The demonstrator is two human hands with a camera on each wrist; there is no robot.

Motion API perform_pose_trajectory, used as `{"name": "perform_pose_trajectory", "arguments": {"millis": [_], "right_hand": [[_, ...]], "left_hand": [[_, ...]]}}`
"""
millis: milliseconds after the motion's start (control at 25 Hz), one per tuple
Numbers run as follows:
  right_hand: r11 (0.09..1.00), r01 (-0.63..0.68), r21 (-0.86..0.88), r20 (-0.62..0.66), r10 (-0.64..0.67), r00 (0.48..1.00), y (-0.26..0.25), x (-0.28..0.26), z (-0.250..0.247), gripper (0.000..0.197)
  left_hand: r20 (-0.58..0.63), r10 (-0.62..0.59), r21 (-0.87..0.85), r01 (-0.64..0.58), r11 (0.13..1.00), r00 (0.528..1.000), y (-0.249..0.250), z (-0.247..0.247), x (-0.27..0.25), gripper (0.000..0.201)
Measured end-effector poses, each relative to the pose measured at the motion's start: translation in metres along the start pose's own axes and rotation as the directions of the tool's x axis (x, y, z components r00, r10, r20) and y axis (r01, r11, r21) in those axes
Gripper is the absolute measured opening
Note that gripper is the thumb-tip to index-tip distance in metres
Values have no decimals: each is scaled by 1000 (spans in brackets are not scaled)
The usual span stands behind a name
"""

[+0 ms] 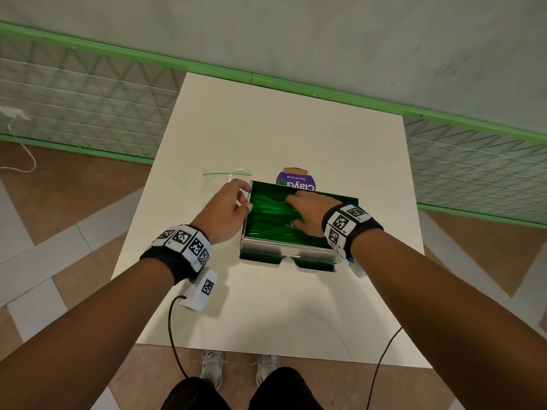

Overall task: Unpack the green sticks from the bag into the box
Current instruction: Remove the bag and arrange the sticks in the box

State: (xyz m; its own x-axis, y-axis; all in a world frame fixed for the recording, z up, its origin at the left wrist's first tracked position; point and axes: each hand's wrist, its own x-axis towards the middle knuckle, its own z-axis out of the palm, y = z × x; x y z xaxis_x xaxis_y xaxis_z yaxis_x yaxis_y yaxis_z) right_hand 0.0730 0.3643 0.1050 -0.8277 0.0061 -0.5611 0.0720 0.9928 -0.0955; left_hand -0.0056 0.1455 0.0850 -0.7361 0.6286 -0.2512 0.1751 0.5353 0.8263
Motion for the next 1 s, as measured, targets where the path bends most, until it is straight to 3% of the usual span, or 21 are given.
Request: {"name": "perform_pose_trajectory", "arguments": {"millis": [80, 200, 320, 560, 760, 840, 1000], "right_hand": [[996, 31, 83, 18, -33, 999, 0, -1, 1, 74], [988, -30, 153, 91, 16, 996, -3, 4, 5, 80], [987, -100, 125, 128, 84, 988, -3, 11, 11, 73], [999, -35, 39, 92, 31, 995, 4, 6, 4, 42], [1000, -1, -1, 55, 1, 998, 2, -2, -5, 36], [1000, -24, -10, 31, 24, 999, 2, -3, -9, 41], [999, -33, -3, 56, 33, 998, -2, -5, -10, 82]], "left_hand": [[-1, 0, -2, 0, 1000, 1000, 0, 0, 0, 26], [-2, -4, 1, 4, 1000, 1000, 1, 0, -1, 26], [2, 7, 8, -8, 1000, 1000, 1, 0, -1, 27], [13, 11, 21, -11, 1000, 1000, -1, 0, -1, 27], [17, 5, -2, -5, 1000, 1000, -1, 0, 0, 26], [18, 4, -6, -3, 1000, 1000, -1, 0, 0, 26], [12, 11, -6, -10, 1000, 1000, -1, 0, -1, 27]]}}
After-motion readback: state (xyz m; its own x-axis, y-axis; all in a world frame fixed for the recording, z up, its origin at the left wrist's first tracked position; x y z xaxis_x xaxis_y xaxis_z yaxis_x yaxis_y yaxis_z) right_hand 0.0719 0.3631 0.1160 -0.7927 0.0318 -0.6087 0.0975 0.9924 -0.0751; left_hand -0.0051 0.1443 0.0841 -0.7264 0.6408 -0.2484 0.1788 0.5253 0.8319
